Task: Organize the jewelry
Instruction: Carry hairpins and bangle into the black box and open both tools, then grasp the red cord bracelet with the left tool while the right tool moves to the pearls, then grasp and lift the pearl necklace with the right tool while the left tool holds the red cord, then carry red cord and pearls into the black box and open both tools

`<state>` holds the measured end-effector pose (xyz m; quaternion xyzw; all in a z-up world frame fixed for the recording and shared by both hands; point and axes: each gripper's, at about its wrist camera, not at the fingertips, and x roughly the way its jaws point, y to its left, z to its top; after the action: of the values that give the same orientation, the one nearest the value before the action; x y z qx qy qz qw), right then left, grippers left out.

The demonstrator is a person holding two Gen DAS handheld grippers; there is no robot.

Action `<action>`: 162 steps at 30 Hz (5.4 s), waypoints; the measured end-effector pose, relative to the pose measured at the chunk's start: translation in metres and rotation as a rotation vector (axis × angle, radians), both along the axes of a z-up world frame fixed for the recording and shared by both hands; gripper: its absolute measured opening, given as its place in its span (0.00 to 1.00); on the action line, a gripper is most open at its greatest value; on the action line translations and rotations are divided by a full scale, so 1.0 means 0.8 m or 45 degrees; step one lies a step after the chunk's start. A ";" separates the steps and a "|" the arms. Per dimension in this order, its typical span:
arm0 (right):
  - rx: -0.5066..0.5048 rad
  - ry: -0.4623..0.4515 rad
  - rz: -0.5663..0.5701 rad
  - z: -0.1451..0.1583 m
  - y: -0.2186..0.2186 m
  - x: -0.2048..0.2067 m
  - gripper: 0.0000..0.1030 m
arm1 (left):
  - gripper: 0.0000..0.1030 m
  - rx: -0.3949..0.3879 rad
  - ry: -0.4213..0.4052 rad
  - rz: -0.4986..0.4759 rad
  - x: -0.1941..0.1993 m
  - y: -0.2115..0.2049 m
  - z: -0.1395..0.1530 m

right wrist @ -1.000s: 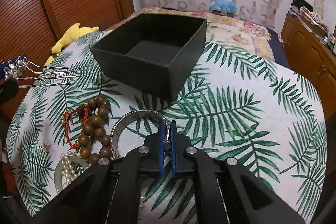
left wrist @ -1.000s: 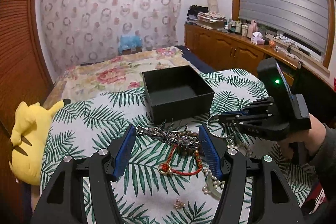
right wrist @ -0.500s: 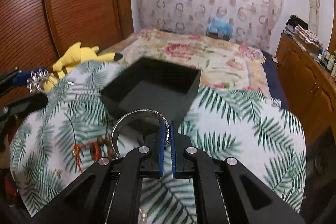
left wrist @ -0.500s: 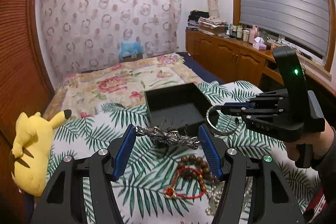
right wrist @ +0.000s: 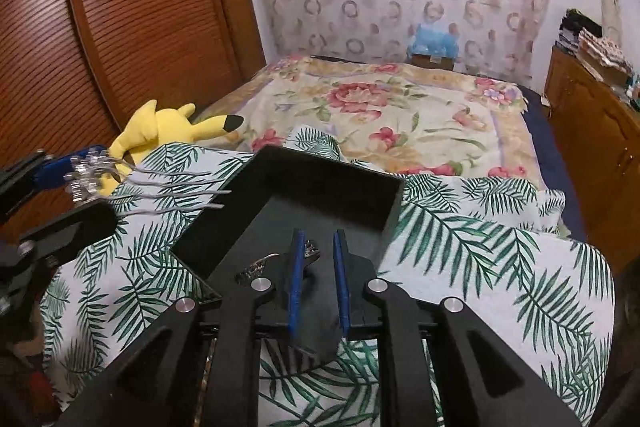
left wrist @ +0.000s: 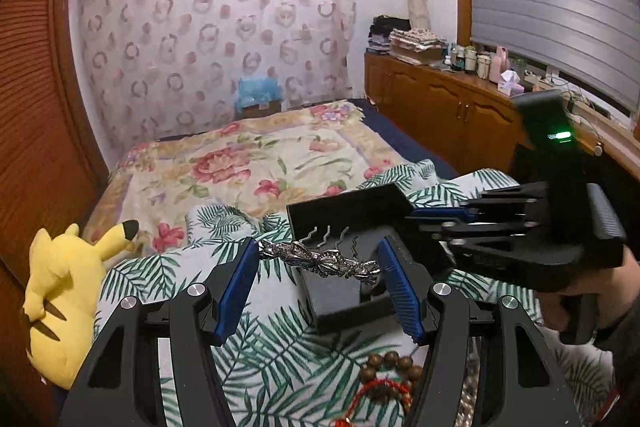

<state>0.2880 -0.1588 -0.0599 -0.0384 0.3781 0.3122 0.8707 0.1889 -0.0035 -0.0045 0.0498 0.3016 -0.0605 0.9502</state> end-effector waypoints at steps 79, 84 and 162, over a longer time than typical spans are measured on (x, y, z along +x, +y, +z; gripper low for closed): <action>-0.264 -0.028 0.106 -0.083 -0.047 -0.191 0.34 | 0.20 -0.005 0.300 -0.135 -0.047 0.005 -0.128; -0.265 -0.029 0.106 -0.084 -0.047 -0.191 0.34 | 0.03 -0.034 0.302 -0.136 -0.050 0.007 -0.128; -0.004 -0.428 0.113 0.212 -0.049 -0.122 0.08 | 0.02 -0.144 -0.036 -0.132 -0.064 0.016 0.046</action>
<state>0.1905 -0.1982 0.1096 -0.1082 0.2256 0.3390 0.9069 0.1380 0.0092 0.0319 0.0124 0.2813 -0.1258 0.9513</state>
